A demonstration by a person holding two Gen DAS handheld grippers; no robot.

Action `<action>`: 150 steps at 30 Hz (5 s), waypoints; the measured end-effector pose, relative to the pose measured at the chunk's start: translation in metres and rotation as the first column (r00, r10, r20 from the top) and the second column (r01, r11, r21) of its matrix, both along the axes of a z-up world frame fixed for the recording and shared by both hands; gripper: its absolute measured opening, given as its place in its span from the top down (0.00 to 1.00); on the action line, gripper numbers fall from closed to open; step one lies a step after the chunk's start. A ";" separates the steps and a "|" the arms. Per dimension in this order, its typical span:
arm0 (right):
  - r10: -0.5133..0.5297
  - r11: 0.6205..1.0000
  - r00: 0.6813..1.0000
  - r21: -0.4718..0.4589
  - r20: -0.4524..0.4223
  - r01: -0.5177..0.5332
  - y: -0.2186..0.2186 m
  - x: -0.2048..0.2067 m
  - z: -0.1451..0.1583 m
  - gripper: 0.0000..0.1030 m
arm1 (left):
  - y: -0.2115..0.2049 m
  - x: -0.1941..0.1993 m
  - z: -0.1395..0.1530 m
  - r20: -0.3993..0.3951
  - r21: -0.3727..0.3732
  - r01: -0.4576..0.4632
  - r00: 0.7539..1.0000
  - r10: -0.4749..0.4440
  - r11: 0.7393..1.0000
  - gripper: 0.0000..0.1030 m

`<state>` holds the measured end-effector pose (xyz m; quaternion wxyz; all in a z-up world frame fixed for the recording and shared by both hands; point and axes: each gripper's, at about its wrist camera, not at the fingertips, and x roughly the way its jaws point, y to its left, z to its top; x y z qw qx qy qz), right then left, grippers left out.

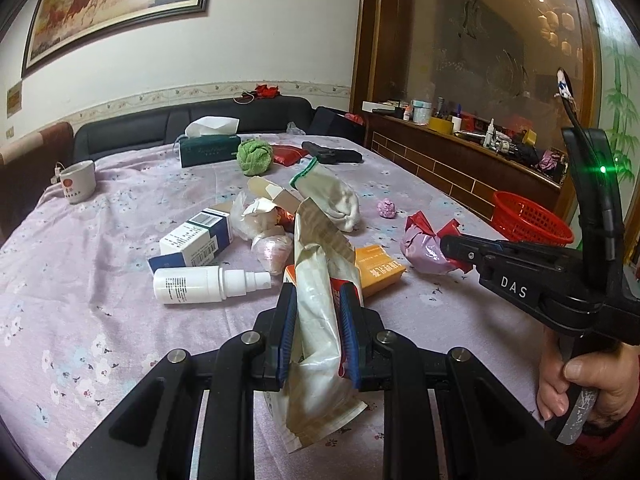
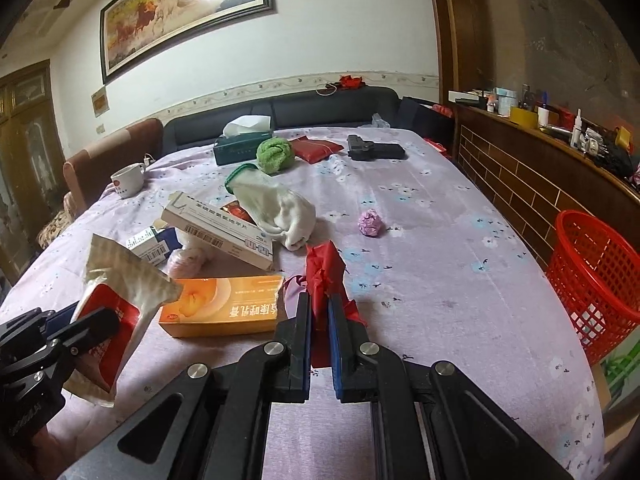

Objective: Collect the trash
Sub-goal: 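Hold the white packet in the left tool while the right tool grasps the red-and-pink wrapper, then carry both wrappers to the red wastebasket and open both tools over it, then return to the table and close the right tool on the orange box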

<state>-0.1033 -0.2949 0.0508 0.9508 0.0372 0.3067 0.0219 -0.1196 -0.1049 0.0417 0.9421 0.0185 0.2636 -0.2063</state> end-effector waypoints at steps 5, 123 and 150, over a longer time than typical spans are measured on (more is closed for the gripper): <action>-0.008 1.000 1.000 -0.015 0.007 0.008 0.001 -0.001 0.001 0.92 | 0.000 -0.001 0.000 0.007 0.003 0.001 1.000 -0.001 1.000 0.80; 0.295 0.948 0.945 0.165 -0.144 -0.270 -0.045 0.021 0.039 0.39 | 0.072 0.035 0.022 -0.277 0.010 -0.089 0.957 0.088 0.996 0.07; 0.600 0.747 0.672 0.003 -0.433 -0.665 0.104 0.042 -0.019 0.37 | 0.085 0.078 0.017 -0.284 0.087 0.163 0.950 -0.132 0.983 0.07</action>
